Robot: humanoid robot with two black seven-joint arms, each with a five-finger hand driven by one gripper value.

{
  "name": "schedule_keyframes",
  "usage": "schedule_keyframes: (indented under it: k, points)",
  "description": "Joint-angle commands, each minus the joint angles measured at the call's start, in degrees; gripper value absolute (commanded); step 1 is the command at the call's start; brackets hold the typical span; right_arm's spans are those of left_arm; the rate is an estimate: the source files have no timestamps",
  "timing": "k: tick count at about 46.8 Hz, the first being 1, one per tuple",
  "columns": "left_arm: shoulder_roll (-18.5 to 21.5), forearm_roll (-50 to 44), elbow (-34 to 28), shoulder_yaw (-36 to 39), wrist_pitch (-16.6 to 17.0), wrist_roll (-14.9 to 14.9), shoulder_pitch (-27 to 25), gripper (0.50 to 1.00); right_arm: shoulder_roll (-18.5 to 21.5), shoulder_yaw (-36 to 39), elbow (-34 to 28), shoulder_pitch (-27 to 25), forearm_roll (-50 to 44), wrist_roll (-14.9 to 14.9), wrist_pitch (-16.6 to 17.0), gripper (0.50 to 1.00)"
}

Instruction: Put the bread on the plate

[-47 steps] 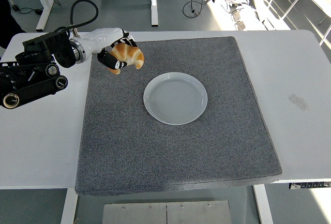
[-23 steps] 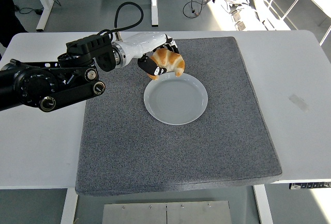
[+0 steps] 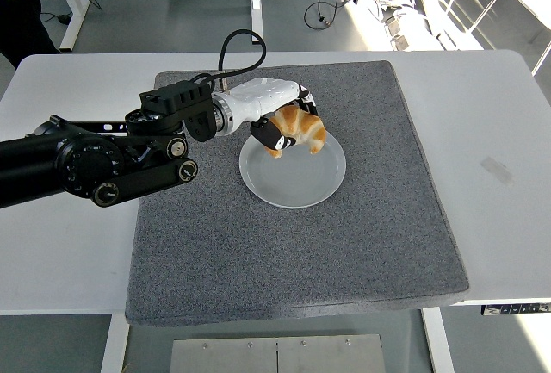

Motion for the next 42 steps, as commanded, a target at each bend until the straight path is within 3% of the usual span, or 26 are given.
schedule_keyframes:
  k: [1, 42]
  points:
    - [-0.7, 0.5, 0.9, 0.7, 0.1, 0.0, 0.5, 0.652, 0.0, 0.0, 0.0, -0.1, 0.0, 0.0, 0.0, 1.0]
    - [-2.8, 1.1, 4.7, 2.2, 0.1, -0.1, 4.1, 0.695, 0.0, 0.0, 0.0, -0.1, 0.0, 0.0, 0.0, 1.0]
